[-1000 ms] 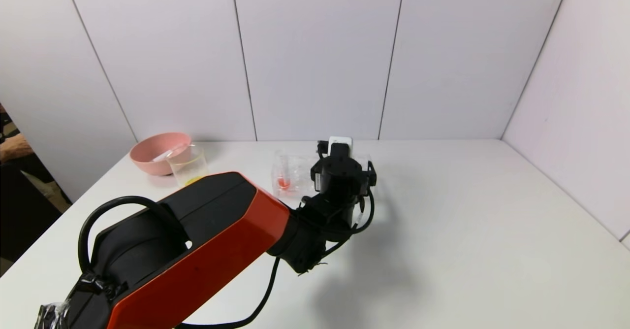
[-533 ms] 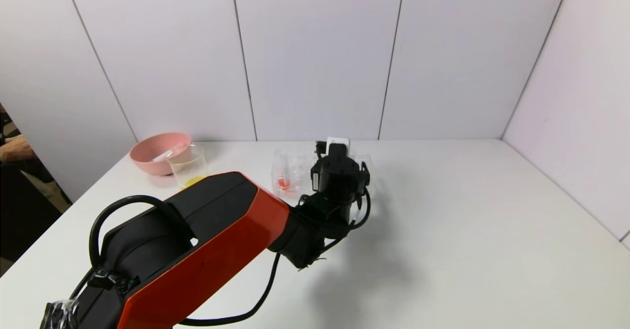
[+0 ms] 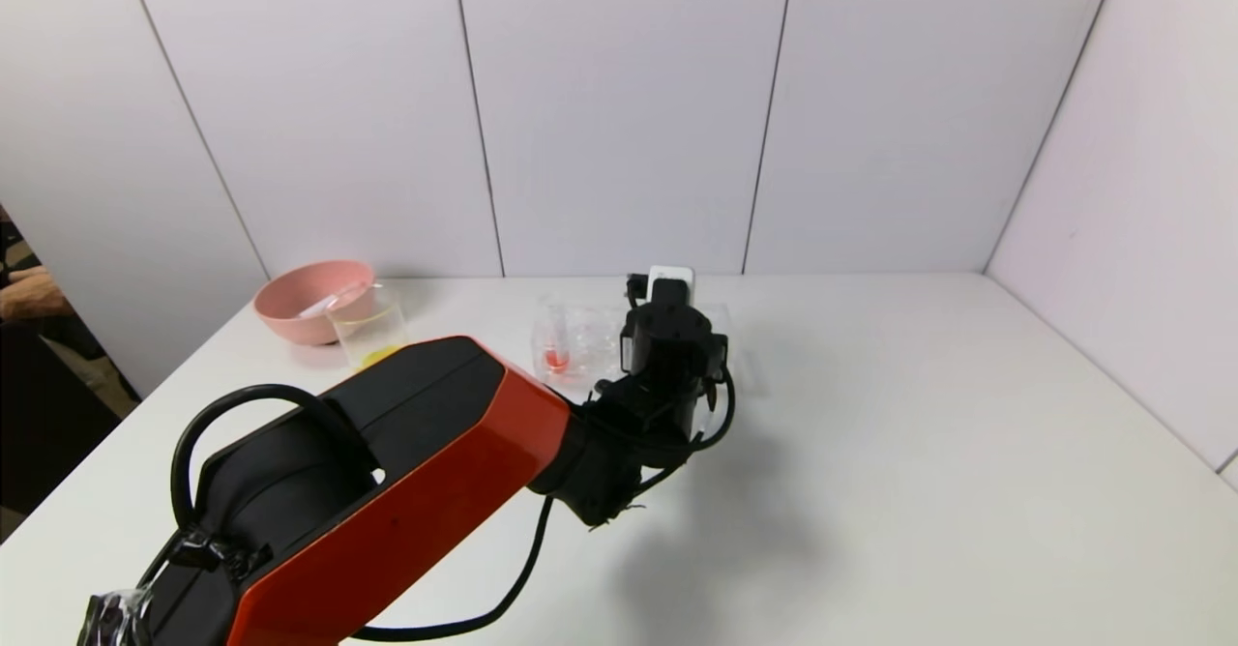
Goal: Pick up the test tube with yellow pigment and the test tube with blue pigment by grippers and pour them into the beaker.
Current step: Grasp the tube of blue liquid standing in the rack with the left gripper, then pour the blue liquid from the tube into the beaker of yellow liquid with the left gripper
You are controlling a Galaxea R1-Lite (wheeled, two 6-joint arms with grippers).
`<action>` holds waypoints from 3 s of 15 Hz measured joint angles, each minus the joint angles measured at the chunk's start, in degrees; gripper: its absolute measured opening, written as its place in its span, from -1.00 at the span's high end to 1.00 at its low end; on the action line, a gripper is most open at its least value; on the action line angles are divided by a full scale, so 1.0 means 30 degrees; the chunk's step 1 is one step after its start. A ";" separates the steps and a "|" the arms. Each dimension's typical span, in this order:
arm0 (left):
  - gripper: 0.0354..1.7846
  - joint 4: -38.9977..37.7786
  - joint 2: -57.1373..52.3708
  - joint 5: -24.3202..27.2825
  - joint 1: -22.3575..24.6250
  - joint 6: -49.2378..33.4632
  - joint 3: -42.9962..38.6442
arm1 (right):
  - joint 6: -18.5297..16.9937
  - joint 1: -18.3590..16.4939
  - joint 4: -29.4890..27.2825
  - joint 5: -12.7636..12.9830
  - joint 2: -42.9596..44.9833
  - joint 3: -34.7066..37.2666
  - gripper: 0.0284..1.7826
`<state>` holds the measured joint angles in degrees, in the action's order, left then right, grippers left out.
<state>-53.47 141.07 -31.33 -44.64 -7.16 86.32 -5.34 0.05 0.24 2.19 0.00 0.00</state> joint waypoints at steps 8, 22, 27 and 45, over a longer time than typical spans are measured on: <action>0.53 0.0089 -0.0008 -0.0073 0.0069 -0.0028 0.0028 | 0.0000 0.0000 0.0000 0.0000 0.0000 0.0000 -0.92; 0.53 0.3547 -0.4096 -0.0167 -0.0252 0.0707 -0.0118 | -0.0008 0.0000 -0.0008 0.0004 0.0000 0.0000 -0.92; 0.53 0.4823 -0.6047 -0.0093 -0.0561 0.1211 -0.0110 | 0.0000 0.0016 -0.0008 0.0000 0.0000 0.0000 -0.92; 0.53 1.0053 -1.3349 0.7871 1.1118 0.1008 -0.4352 | -0.0012 0.0000 0.0000 -0.0008 0.0000 0.0000 -0.92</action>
<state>-23.31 101.02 -7.72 -11.29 -4.13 73.27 -5.38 0.05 0.24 2.17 0.00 0.00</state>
